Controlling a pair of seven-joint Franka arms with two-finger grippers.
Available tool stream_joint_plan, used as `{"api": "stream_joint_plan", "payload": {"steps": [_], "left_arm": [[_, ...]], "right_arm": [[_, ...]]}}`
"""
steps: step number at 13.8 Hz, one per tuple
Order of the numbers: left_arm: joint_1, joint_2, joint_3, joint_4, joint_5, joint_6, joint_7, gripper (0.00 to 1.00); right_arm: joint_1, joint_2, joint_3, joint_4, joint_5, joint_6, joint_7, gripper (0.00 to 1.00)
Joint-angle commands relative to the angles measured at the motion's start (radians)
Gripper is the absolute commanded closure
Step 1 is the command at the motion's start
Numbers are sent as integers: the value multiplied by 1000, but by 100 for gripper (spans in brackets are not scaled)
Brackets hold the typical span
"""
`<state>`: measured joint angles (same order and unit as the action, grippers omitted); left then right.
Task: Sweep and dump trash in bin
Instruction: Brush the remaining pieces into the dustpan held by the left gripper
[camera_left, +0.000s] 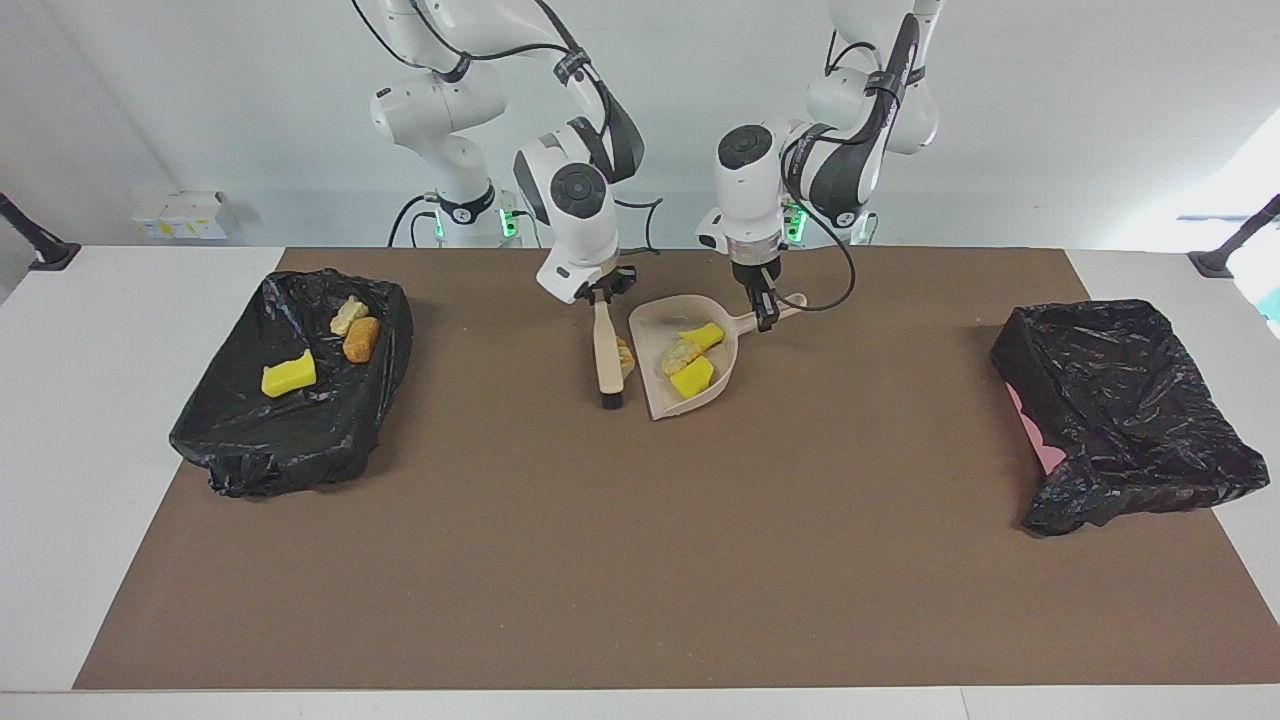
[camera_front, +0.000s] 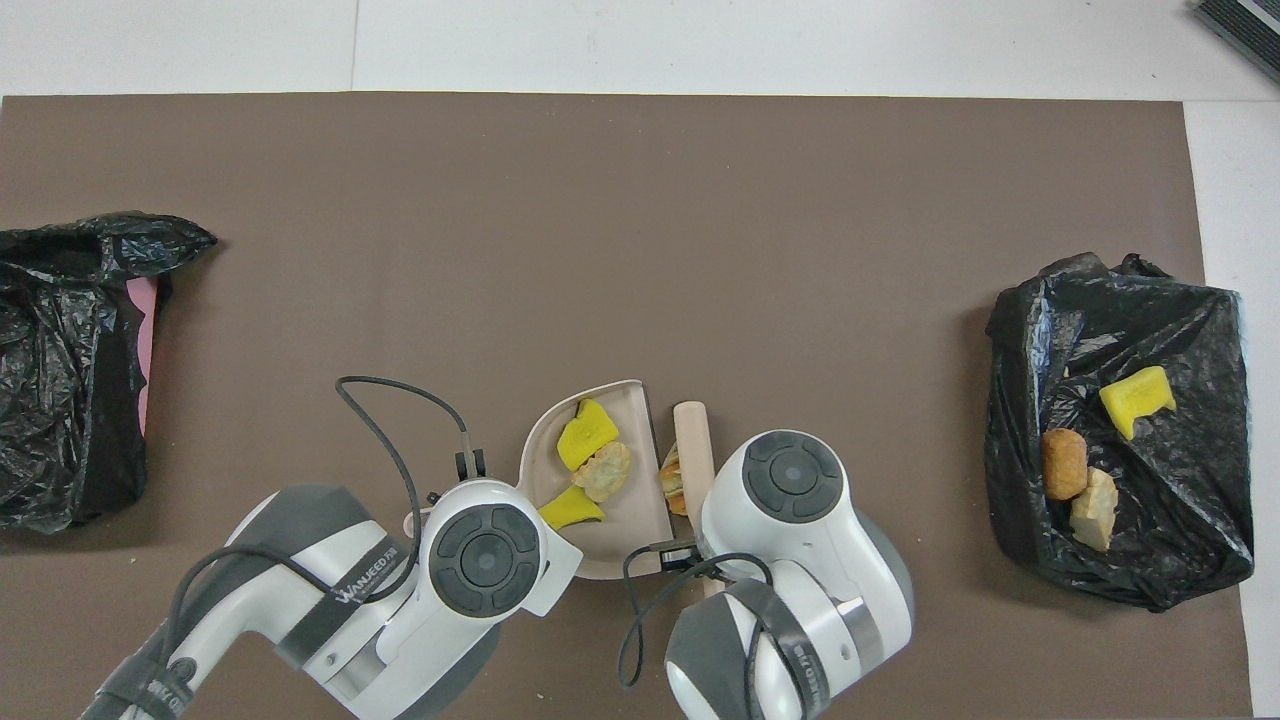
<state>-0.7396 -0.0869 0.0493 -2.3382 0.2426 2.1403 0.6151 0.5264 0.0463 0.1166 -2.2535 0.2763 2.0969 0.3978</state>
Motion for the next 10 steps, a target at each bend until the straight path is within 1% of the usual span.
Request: {"api": "stream_joint_plan", "payload": {"steps": [1, 2, 4, 7, 10], "left_arm": [[-1, -27, 11, -35, 20, 26, -15, 100], [12, -25, 11, -36, 20, 32, -9, 100], [48, -13, 11, -41, 11, 87, 32, 100], [89, -4, 11, -41, -9, 116, 66, 100], [141, 32, 11, -20, -87, 162, 115, 100]], "right_arm": [[18, 65, 5, 96, 72, 28, 25, 100], [18, 88, 5, 136, 73, 22, 47, 100], [17, 110, 3, 190, 73, -3, 78, 100], [4, 107, 2, 238, 72, -76, 90, 100], [6, 87, 0, 250, 67, -106, 120, 100]]}}
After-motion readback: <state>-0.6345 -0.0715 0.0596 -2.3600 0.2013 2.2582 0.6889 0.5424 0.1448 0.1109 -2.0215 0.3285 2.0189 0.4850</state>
